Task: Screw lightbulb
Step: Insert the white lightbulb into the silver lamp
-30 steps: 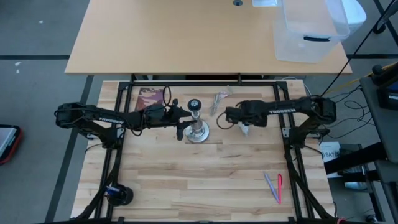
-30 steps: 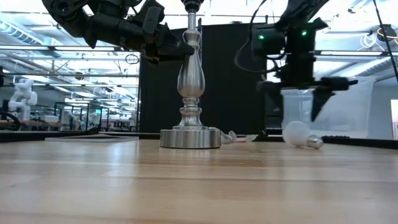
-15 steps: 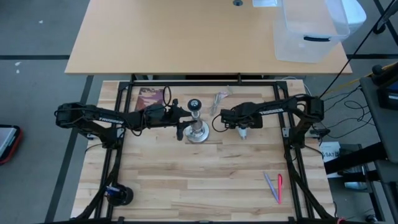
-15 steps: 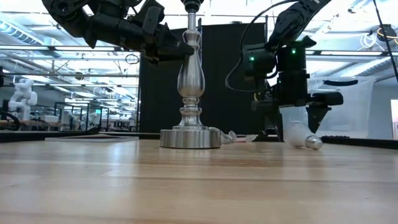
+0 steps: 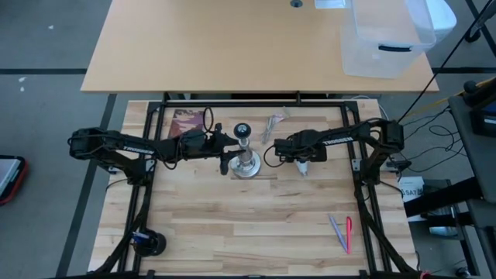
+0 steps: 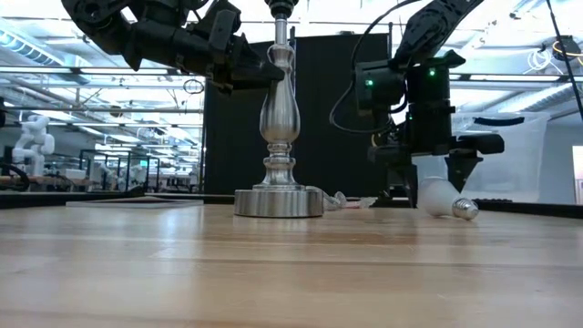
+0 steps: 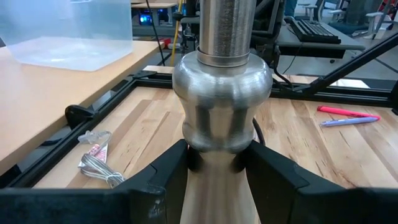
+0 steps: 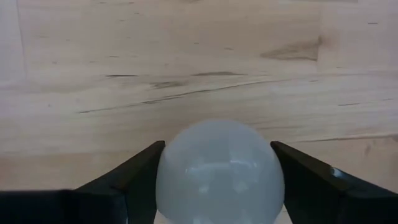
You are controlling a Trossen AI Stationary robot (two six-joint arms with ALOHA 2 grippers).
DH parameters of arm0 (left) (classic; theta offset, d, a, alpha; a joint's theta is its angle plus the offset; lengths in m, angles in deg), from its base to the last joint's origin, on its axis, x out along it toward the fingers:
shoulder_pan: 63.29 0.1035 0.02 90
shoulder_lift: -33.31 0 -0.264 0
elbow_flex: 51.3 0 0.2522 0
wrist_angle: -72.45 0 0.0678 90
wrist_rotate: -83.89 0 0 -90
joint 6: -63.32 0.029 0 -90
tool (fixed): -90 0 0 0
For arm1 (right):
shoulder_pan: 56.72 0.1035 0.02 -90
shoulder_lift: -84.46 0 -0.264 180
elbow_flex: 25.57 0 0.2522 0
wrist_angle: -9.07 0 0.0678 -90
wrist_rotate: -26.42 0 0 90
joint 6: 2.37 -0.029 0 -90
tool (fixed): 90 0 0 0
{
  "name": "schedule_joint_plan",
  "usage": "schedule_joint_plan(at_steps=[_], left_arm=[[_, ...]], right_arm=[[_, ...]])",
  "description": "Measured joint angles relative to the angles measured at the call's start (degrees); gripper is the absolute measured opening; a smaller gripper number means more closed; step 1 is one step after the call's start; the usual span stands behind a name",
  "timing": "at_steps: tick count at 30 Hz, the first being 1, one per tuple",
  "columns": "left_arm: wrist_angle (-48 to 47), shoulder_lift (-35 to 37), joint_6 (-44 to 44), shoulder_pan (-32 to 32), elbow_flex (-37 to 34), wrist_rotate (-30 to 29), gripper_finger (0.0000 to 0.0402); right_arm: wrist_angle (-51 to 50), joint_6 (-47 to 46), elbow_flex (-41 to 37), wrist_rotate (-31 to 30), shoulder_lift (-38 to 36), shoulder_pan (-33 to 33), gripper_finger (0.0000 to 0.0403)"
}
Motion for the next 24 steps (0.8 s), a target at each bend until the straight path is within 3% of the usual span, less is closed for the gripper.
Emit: schedule_joint_plan(at_steps=[16, 24], left_arm=[[0.0, 0.0, 0.0, 0.0, 0.0, 0.0, 0.0151], [0.0, 0.0, 0.0, 0.0, 0.0, 0.0, 0.0151]], right_arm=[[2.2, -0.7, 0.0, -2.5, 0.2, 1.2, 0.0256], [5.8, -1.0, 0.0, -8.0, -0.1, 2.5, 0.0256]])
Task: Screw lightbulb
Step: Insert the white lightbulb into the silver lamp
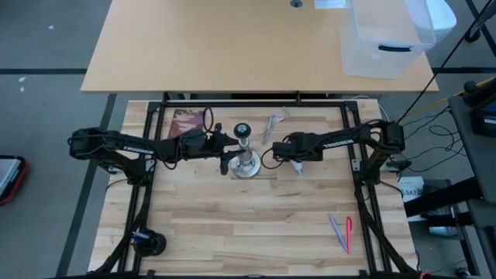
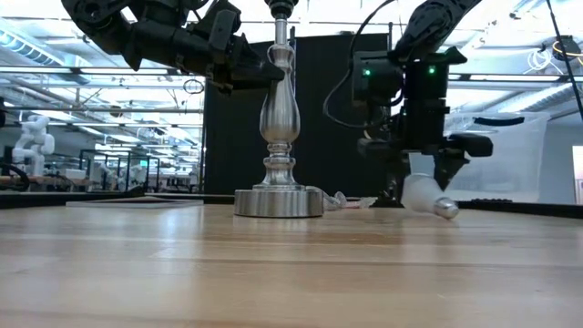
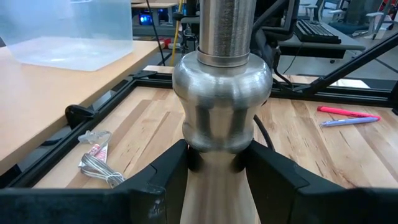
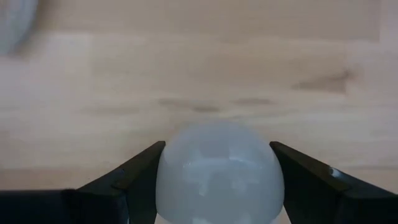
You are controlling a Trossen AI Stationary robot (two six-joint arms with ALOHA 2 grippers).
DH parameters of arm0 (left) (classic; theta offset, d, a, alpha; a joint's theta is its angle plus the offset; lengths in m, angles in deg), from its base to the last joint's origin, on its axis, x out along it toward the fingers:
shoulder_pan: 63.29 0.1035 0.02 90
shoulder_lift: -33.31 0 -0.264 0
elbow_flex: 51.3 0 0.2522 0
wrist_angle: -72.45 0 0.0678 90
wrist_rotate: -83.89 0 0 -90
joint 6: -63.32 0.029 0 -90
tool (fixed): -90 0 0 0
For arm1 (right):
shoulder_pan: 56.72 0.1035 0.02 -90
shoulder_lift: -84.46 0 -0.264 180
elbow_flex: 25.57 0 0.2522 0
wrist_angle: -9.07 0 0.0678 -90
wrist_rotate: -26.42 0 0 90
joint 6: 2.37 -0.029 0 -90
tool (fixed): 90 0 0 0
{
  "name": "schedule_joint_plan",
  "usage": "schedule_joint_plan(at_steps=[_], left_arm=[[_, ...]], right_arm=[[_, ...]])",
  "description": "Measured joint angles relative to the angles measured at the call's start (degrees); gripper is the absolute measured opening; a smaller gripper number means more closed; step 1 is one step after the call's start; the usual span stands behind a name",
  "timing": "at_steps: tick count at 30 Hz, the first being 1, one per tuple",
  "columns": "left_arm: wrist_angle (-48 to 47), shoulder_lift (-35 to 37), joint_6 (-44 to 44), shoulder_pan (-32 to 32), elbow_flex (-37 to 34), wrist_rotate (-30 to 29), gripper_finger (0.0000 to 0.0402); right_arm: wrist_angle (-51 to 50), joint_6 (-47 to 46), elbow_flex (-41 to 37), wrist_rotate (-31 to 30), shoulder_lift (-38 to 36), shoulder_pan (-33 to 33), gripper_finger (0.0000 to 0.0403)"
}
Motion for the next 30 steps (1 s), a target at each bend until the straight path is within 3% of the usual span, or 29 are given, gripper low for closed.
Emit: schedule_joint_plan(at_steps=[8, 15, 21, 27, 30], left_arm=[[0.0, 0.0, 0.0, 0.0, 0.0, 0.0, 0.0151], [0.0, 0.0, 0.0, 0.0, 0.0, 0.0, 0.0151], [0.0, 0.0, -0.7, 0.0, 0.0, 0.0, 0.0151], [0.0, 0.0, -1.0, 0.0, 0.0, 0.0, 0.0151], [0.0, 0.0, -1.0, 0.0, 0.0, 0.0, 0.0151]], right_arm=[[8.1, 2.9, 0.0, -8.6, -3.4, 0.2, 0.0256], [12.7, 10.3, 0.0, -17.7, -12.4, 0.4, 0.0256], [24.6, 26.1, 0.0, -23.7, -22.8, 1.9, 0.0256], [39.2, 46.2, 0.0, -24.2, -32.1, 4.5, 0.0256], [47.6, 55.9, 0.0, -21.4, -34.6, 5.4, 0.0256]])
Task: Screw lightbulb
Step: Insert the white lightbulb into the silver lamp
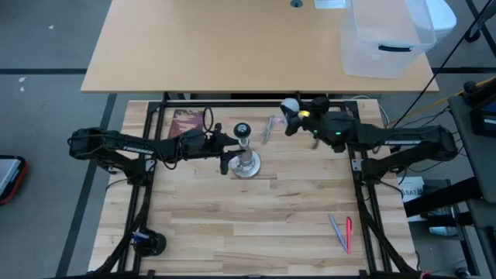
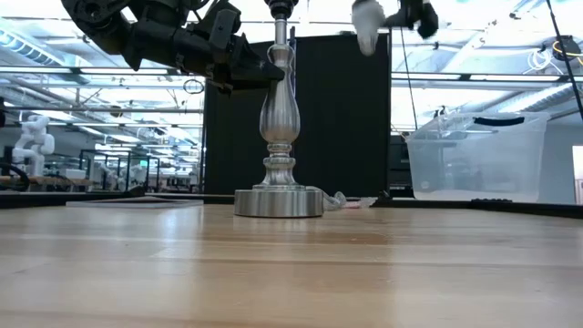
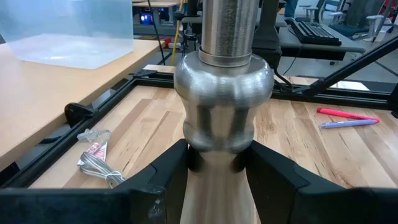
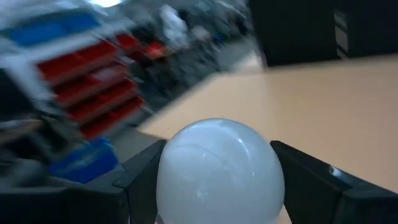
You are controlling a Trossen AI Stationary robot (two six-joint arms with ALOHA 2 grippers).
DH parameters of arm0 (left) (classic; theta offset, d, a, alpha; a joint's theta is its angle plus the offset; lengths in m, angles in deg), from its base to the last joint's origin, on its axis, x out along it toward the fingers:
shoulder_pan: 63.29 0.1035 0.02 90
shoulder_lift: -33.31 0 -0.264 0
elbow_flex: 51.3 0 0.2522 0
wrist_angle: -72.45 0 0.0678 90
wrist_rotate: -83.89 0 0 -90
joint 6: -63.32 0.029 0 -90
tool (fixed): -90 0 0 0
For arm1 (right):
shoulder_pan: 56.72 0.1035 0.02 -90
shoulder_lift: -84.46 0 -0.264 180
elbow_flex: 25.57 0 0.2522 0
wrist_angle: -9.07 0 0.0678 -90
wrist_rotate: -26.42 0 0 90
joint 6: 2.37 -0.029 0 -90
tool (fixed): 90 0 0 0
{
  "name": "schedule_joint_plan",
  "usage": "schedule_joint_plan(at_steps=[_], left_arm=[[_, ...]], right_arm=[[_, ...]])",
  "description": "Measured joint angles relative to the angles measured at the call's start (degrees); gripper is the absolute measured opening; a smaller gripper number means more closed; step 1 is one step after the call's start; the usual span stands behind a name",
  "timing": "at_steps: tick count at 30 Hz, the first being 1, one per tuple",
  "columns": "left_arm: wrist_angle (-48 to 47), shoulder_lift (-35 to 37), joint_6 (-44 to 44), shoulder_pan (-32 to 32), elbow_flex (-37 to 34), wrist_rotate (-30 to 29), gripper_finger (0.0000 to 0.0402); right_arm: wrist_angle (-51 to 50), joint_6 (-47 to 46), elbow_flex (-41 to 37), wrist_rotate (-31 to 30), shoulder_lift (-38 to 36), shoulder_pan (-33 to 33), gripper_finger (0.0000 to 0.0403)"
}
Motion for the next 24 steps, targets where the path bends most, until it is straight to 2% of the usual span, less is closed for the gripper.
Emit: schedule_joint_plan(at_steps=[4, 13, 18, 24], left_arm=[[0.1, 0.0, 0.0, 0.0, 0.0, 0.0, 0.0151], [0.0, 0.0, 0.2, 1.8, 0.0, 3.4, 0.0151], [0.4, 0.0, 0.2, 3.0, 0.0, 5.3, 0.0151], [1.1, -0.1, 0.3, 3.7, -0.1, 6.4, 0.0151]], right_arm=[[8.7, 8.8, 0.1, 5.6, -0.5, 0.5, 0.0256], [18.4, 14.5, 0.7, 14.1, 3.1, 0.4, 0.0256], [17.1, 17.2, 8.2, 18.1, 7.2, 1.0, 0.0256], [3.9, 19.4, 24.3, 19.7, 16.4, 1.7, 0.0256]])
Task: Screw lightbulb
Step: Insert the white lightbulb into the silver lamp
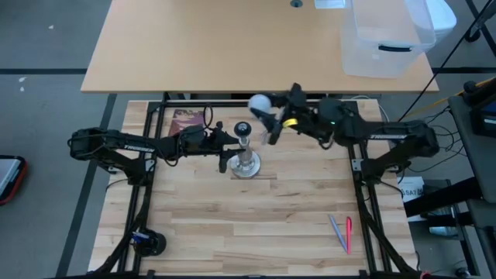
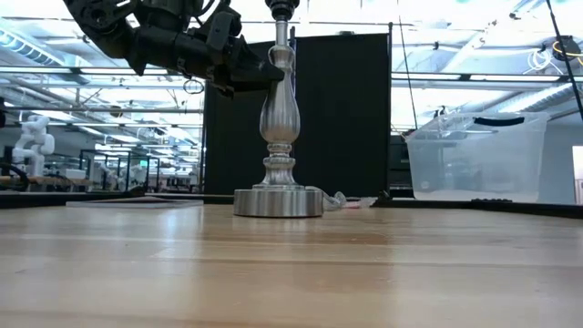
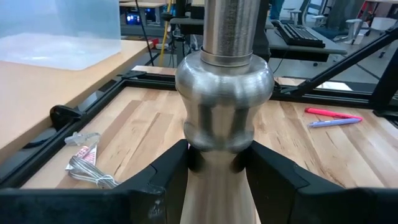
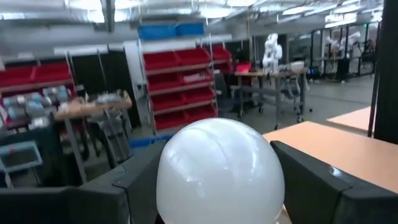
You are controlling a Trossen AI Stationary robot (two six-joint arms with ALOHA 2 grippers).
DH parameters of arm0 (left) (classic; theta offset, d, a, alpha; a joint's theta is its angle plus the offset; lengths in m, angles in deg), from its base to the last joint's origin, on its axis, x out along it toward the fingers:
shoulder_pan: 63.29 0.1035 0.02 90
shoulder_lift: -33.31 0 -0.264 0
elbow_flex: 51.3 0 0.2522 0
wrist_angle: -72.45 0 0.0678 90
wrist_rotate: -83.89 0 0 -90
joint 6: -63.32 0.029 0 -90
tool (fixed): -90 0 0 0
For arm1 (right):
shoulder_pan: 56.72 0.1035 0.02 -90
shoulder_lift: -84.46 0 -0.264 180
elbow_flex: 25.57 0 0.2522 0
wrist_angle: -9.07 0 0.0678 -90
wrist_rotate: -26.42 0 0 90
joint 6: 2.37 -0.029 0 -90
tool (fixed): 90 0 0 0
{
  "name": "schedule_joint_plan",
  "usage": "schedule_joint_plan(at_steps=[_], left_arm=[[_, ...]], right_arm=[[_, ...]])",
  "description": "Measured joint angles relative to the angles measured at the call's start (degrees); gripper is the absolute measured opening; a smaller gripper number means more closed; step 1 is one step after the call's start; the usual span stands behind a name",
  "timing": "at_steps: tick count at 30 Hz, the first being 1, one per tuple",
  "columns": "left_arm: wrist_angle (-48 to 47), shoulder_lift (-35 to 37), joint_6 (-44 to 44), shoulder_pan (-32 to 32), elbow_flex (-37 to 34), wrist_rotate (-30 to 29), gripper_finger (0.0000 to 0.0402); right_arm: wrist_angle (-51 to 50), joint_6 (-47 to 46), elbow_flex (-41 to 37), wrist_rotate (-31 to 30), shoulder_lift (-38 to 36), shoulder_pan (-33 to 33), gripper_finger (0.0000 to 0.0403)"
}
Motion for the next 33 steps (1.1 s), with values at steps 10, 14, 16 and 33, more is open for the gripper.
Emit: schedule_joint_plan(at_steps=[10, 14, 16, 33], left_arm=[[0.1, 0.0, 0.2, 0.1, 0.0, -0.4, 0.0151], [0.1, 0.0, 0.2, 0.2, 0.0, -0.4, 0.0151], [0.1, 0.0, 0.2, 0.2, 0.0, -0.4, 0.0151], [0.1, 0.0, 0.2, 0.2, 0.1, -0.9, 0.0151]], right_arm=[[-11.8, 0.1, 16.1, 1.3, 12.3, 0.9, 0.0256], [-12.4, -0.3, 16.2, 1.2, 13.0, 1.8, 0.0256], [-12.6, -0.9, 16.2, 0.9, 13.0, 2.0, 0.0256], [-17.0, -6.4, 15.8, -8.7, 13.9, 2.5, 0.0256]])
